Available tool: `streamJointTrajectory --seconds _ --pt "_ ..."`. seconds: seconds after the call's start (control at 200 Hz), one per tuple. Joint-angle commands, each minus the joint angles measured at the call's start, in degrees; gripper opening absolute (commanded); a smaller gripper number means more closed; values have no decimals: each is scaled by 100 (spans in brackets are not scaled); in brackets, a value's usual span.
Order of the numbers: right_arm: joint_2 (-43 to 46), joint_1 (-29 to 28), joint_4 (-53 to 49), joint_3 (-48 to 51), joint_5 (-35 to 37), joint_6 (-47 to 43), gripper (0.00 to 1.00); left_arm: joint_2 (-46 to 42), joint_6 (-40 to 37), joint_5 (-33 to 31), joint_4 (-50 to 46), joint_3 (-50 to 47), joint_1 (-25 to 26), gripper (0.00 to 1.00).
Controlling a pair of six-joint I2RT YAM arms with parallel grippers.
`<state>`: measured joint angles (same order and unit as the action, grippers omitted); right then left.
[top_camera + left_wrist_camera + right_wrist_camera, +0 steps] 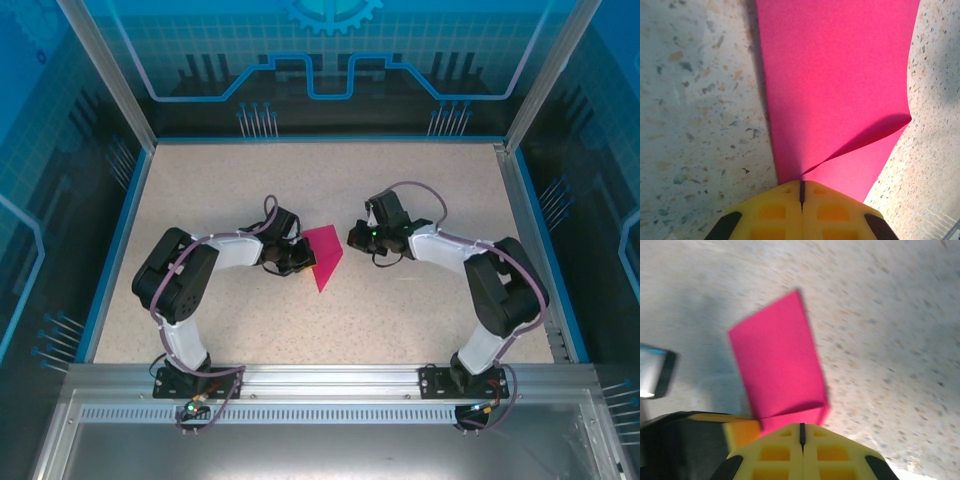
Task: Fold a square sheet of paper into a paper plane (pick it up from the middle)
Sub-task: Third fold the triangle at the center of the table.
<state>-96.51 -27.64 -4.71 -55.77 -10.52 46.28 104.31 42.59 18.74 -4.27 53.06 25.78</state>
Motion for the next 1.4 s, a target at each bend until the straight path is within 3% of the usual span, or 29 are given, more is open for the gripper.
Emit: streamJointTrajectory --seconds 0.0,0.22,0.56,0.96,1.396 --pt "22 -57 128 22 -434 -449 0 -46 -494 -361 -605 82 23 7" --pt "-427 -498 61 -127 -890 -630 0 -94 -771 -346 -663 221 23 7" --pt "-1228 -637 618 -248 -1459 -269 0 -78 -856 -300 -664 337 24 6" --pt "-1442 -675 213 -319 -1013 -150 0 -417 -542 -276 -496 250 24 9" --pt "-1578 -681 62 -316 -803 97 0 -1193 393 107 503 -866 373 13"
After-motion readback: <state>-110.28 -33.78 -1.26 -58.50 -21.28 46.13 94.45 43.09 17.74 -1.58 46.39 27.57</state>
